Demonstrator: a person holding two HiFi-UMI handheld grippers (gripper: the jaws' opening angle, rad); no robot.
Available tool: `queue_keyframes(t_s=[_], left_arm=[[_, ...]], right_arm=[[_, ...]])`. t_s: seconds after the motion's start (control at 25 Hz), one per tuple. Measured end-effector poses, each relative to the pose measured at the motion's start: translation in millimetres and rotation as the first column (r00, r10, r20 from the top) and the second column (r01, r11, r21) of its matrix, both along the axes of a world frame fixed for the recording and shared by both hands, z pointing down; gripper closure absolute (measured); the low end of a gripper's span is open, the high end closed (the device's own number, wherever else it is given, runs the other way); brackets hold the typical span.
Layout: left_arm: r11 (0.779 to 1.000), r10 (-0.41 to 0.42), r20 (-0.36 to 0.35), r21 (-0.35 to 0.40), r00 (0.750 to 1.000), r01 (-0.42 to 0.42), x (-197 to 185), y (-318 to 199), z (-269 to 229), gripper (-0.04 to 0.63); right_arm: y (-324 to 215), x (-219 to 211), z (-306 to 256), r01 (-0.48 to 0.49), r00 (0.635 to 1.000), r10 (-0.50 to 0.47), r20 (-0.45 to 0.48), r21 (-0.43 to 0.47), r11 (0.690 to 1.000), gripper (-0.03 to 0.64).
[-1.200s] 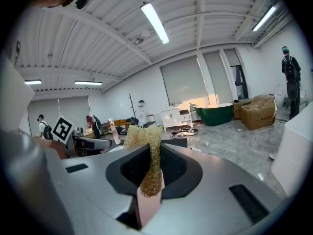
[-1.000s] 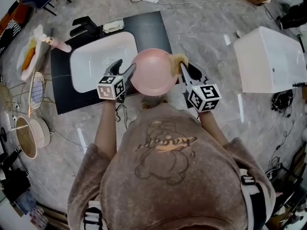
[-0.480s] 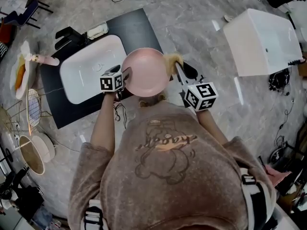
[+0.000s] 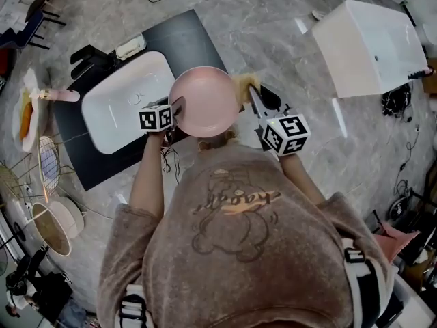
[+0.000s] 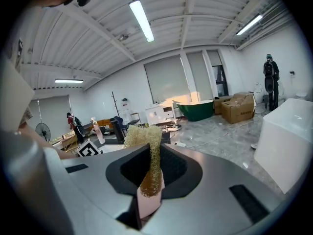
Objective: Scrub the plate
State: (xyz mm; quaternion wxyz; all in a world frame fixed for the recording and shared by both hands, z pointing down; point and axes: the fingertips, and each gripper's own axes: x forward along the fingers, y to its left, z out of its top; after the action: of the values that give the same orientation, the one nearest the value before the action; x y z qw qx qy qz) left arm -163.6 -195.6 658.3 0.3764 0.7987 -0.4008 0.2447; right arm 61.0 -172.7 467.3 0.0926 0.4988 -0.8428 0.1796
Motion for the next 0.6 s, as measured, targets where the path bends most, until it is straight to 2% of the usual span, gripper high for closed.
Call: queue_keyframes(t_s=[0.28,0.48,0.6], left_arm=[[0.997,-0.076,-0.089,0.002,0.993,0.077,-1.6,-6.5,-19.3,0.504],[0.989,-0.132,-0.223,0.032,0.966,0.142,6.3,-18.0,-52.4,0.553],[0.980,-0.165,-0.247,0.066,0.955,0.186,4.9,-22.8,-70.9,0.554]], right_arm=[[0.6,-3.1,-1.6,0.011,1.000,-0.011,-0.002,0.008,1.000,0.568],[-0.1,-2.3,-5.7,0.027,1.000,-0.027,-0.003,0.017,0.999,0.568],[-1.5,-4.1,-8.8,0.038,0.999,-0.038,-0.009,0.029,0.999,0.568]])
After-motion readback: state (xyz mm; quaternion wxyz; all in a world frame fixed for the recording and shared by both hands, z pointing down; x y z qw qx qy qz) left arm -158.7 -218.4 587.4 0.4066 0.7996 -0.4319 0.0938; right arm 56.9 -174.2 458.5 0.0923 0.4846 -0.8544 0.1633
